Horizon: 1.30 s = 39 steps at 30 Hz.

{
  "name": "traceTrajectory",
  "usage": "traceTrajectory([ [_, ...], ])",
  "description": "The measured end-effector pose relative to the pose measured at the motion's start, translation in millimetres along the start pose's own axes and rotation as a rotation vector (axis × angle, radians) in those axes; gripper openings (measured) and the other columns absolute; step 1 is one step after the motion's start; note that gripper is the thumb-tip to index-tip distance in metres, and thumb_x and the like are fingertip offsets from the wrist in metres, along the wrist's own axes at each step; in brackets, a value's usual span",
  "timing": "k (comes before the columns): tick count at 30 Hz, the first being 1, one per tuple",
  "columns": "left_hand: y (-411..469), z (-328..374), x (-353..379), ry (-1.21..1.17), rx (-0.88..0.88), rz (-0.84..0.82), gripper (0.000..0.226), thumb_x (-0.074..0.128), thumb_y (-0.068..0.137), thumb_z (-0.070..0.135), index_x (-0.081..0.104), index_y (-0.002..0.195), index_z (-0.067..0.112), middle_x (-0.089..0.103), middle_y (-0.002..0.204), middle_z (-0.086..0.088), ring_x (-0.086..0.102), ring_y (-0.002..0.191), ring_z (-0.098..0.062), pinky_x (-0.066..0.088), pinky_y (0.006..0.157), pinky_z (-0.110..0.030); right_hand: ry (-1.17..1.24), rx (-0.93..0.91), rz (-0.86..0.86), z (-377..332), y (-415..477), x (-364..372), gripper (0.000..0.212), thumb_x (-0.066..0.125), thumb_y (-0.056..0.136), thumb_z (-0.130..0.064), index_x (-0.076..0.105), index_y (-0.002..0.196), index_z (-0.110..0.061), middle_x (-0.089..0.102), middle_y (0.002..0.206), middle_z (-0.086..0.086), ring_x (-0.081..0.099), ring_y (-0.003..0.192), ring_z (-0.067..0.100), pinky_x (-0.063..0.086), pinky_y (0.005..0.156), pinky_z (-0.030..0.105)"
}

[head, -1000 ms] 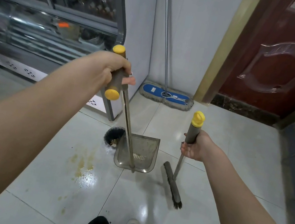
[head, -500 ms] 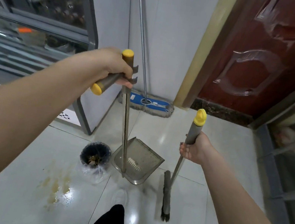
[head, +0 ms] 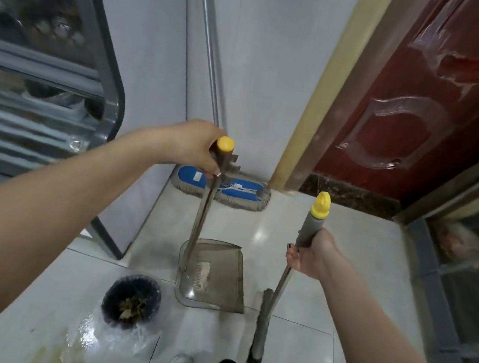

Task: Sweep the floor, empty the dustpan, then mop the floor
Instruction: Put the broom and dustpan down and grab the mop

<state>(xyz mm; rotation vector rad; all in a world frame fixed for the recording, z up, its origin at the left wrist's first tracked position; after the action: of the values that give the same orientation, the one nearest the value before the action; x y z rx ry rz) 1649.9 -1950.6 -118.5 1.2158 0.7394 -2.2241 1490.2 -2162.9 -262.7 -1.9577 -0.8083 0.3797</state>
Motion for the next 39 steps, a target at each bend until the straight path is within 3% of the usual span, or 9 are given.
traceTrajectory([
  [4, 40, -26, -8, 0.125, 0.01, -0.023, 0.028, 0.077, 0.074, 0.013, 0.067, 0.1, 0.009, 0.065, 0.088, -0.004, 0.059, 0.083, -0.022, 0.047, 0.073, -0.031, 0.007, -0.009, -0.035, -29, 23, 20, 0.043, 0.027, 0.097, -0.044, 0.04, 0.077, -0.008, 0.042, 0.07, 0.012, 0.039, 0.053, 0.019, 0.047, 0.038, 0.019],
  [8, 74, -54, -10, 0.21, -0.013, -0.058, 0.032, 0.077, 0.073, 0.014, 0.067, 0.103, 0.011, 0.069, 0.095, -0.006, 0.062, 0.091, -0.023, 0.05, 0.082, -0.035, -0.014, 0.004, -0.066, -68, 51, 45, 0.042, 0.026, 0.097, -0.042, 0.04, 0.079, -0.007, 0.043, 0.07, 0.011, 0.041, 0.054, 0.02, 0.046, 0.039, 0.019],
  [12, 102, -85, -7, 0.27, -0.075, -0.097, 0.031, 0.075, 0.073, 0.014, 0.069, 0.104, 0.018, 0.068, 0.102, -0.001, 0.062, 0.097, -0.021, 0.049, 0.085, -0.034, -0.043, 0.024, -0.106, -103, 82, 77, 0.043, 0.027, 0.097, -0.044, 0.042, 0.08, -0.007, 0.045, 0.066, 0.011, 0.045, 0.052, 0.019, 0.043, 0.05, 0.024],
  [15, 119, -112, -4, 0.273, -0.149, -0.093, 0.031, 0.074, 0.074, 0.013, 0.07, 0.103, 0.021, 0.065, 0.107, 0.002, 0.061, 0.1, -0.019, 0.048, 0.085, -0.029, -0.022, 0.051, -0.172, -127, 105, 104, 0.047, 0.027, 0.096, -0.048, 0.048, 0.085, -0.008, 0.045, 0.059, 0.008, 0.046, 0.036, 0.017, 0.046, 0.041, 0.018],
  [18, 133, -136, -1, 0.254, -0.234, -0.103, 0.03, 0.072, 0.075, 0.015, 0.069, 0.102, 0.026, 0.069, 0.103, 0.005, 0.063, 0.099, -0.017, 0.049, 0.084, -0.028, 0.01, 0.07, -0.205, -147, 129, 131, 0.042, 0.027, 0.097, -0.043, 0.048, 0.098, -0.006, 0.046, 0.06, 0.01, 0.047, 0.026, 0.016, 0.048, 0.037, 0.021],
  [20, 140, -149, 1, 0.244, -0.267, -0.103, 0.029, 0.072, 0.076, 0.018, 0.069, 0.103, 0.027, 0.069, 0.103, 0.005, 0.063, 0.1, -0.019, 0.05, 0.085, -0.031, 0.046, 0.098, -0.205, -154, 141, 147, 0.043, 0.027, 0.097, -0.043, 0.045, 0.1, -0.005, 0.046, 0.066, 0.01, 0.049, 0.029, 0.017, 0.048, 0.037, 0.021],
  [24, 155, -182, -1, 0.231, -0.337, -0.098, 0.029, 0.069, 0.082, 0.02, 0.067, 0.11, 0.024, 0.067, 0.109, 0.003, 0.061, 0.103, -0.019, 0.049, 0.087, -0.03, 0.051, 0.116, -0.177, -166, 164, 188, 0.044, 0.027, 0.099, -0.041, 0.046, 0.082, -0.006, 0.042, 0.065, 0.008, 0.042, 0.05, 0.017, 0.046, 0.042, 0.018],
  [31, 184, -247, -9, 0.16, -0.385, -0.138, 0.032, 0.069, 0.082, 0.021, 0.065, 0.114, 0.025, 0.064, 0.116, 0.003, 0.059, 0.108, -0.019, 0.047, 0.093, -0.033, 0.037, 0.125, -0.154, -183, 192, 259, 0.045, 0.026, 0.097, -0.044, 0.045, 0.077, -0.008, 0.042, 0.066, 0.008, 0.04, 0.052, 0.019, 0.04, 0.05, 0.024],
  [39, 202, -295, -11, 0.114, -0.397, -0.147, 0.034, 0.066, 0.081, 0.011, 0.066, 0.113, 0.023, 0.066, 0.115, 0.002, 0.06, 0.109, -0.019, 0.045, 0.093, -0.032, 0.041, 0.202, -0.196, -180, 230, 319, 0.043, 0.031, 0.1, -0.04, 0.047, 0.079, -0.007, 0.044, 0.065, 0.006, 0.046, 0.048, 0.014, 0.05, 0.044, 0.02],
])
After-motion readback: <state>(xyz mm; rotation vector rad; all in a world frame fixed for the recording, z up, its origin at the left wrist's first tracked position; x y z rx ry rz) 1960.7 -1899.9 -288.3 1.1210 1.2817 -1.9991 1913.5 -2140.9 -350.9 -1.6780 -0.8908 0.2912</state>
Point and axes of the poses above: each hand's wrist, its own y-axis towards the middle knuckle, its own x-axis out of the palm, z = x × y, the point moved 1 cm from there along y, towards the middle knuckle
